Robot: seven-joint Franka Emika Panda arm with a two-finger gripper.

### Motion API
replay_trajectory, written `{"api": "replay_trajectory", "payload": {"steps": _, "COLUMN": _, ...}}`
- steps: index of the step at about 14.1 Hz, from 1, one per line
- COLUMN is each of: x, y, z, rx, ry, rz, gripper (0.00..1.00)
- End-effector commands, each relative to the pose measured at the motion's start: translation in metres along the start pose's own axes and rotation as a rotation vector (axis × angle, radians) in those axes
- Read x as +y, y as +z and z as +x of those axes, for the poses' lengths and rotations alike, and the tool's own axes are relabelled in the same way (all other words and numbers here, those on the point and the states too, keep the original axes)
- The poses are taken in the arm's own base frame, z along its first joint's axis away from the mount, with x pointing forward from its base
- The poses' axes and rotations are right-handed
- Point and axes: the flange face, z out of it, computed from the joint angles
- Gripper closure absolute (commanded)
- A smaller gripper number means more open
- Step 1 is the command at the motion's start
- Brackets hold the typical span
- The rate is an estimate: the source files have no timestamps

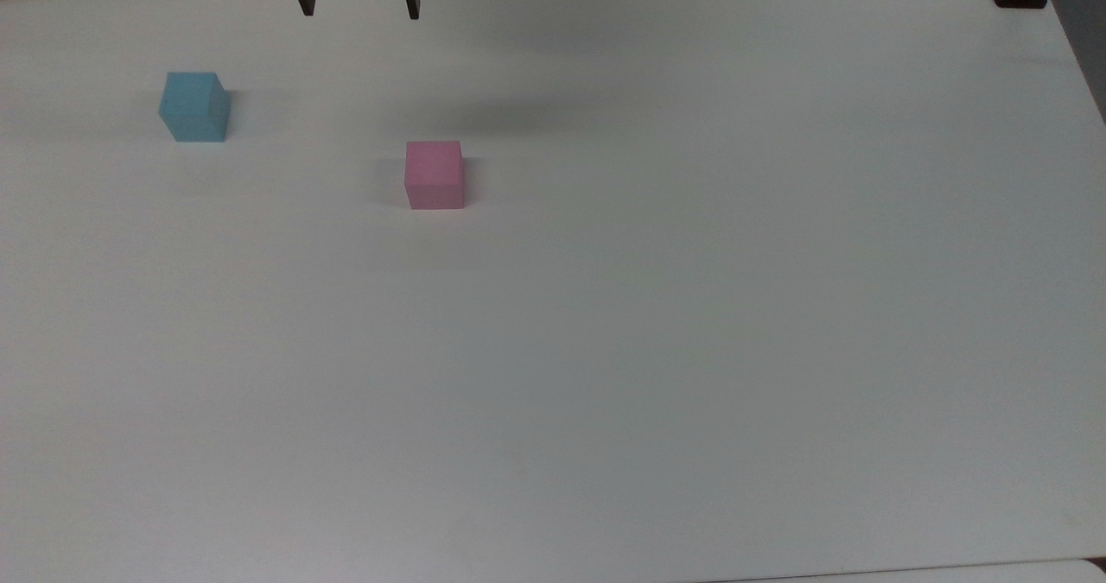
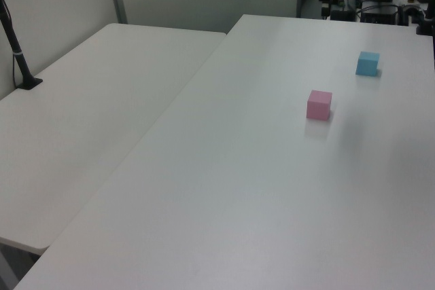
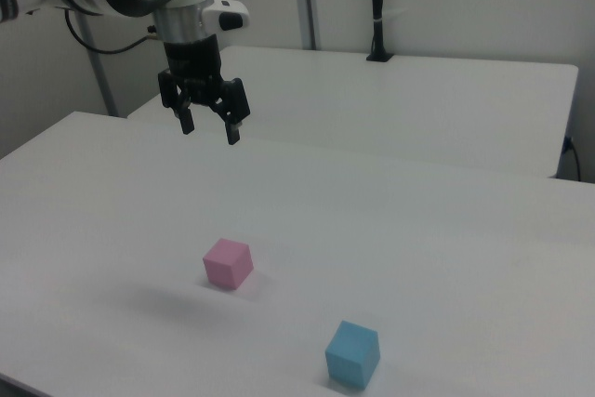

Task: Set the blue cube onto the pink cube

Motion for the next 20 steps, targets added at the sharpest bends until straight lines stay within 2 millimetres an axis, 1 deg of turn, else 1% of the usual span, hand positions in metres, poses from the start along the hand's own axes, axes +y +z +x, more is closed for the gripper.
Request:
{"api": "replay_trajectory", "payload": {"steps": 1, "x": -0.004, "y": -0.006, "z": -0.0089, "rx": -0.014, "ry": 0.023, "rz": -0.013, "gripper": 0.0}}
{"api": "replay_trajectory", "payload": {"steps": 20, "x": -0.0036, "y": -0.0056, "z": -0.0118, "rx": -0.033, "ry": 0.028, "rz": -0.009, "gripper": 0.0}}
